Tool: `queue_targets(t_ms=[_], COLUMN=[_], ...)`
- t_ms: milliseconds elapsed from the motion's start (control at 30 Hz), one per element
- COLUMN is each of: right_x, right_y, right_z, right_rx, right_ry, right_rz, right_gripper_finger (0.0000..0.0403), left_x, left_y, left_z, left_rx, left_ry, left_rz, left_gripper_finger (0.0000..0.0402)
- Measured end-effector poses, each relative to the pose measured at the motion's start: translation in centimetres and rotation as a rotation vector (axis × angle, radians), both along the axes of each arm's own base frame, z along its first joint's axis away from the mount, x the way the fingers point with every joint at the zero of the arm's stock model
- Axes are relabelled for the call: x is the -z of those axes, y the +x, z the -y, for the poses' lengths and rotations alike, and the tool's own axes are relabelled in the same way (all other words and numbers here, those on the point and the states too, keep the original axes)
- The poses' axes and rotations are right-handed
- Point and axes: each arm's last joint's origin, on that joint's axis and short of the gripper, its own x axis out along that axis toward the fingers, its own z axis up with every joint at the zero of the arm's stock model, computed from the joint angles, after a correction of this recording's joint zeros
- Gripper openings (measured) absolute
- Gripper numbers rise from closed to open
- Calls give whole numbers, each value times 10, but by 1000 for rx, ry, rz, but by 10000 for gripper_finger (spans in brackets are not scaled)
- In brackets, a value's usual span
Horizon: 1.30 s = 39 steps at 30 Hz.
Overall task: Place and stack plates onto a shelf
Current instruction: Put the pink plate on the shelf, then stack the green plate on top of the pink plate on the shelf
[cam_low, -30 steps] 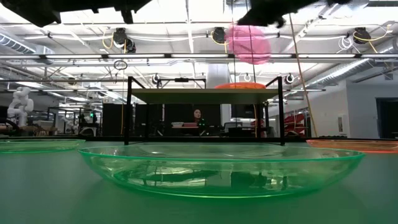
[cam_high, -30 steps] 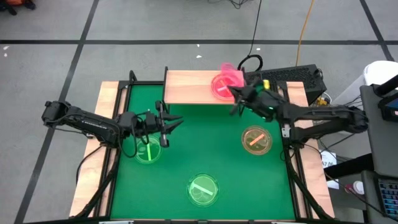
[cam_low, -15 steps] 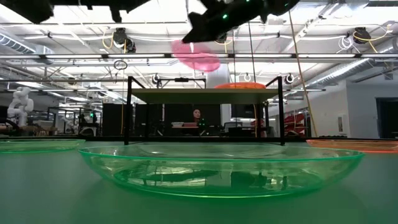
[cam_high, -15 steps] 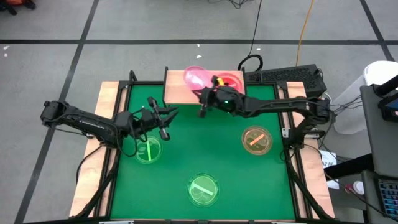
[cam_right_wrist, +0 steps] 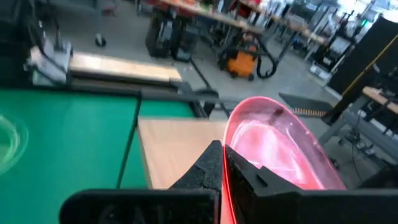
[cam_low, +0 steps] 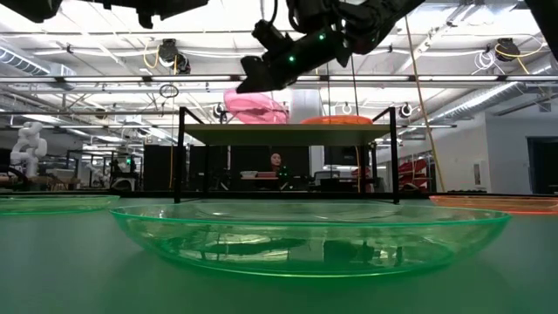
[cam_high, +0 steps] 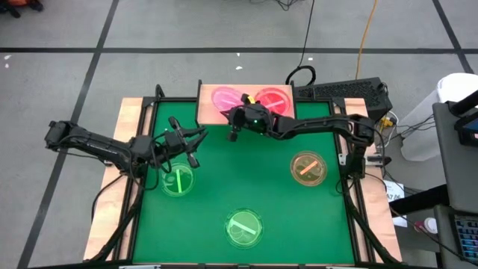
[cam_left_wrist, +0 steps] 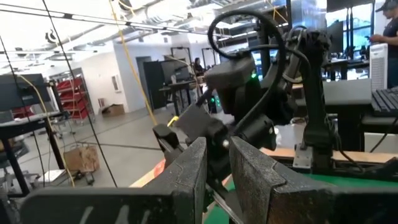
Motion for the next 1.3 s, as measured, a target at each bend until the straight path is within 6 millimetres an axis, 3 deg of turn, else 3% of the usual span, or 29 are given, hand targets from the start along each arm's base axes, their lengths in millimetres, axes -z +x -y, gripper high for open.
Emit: queue_targets(t_ms=[433,800,1000,1300], right_x=[24,21,-6,-94], right_y=[9,11,2,-56], right_z=[4,-1,-22,-68], right_rx=[-27,-44,-103,-124], right_ry=[-23,-57,-121,-197], right_rz=[-48,-29,-56,-23], right_gripper_finger=[7,80,104,99], left_x=[1,1,1,8], left_y=[0,0,0,3], left_z=[0,0,1,3], left_rx=[5,6,28,132], left_ry=[-22,-23,-30,-66], left_rz=[5,5,4,-42], left_gripper_finger=[78,78,78,78])
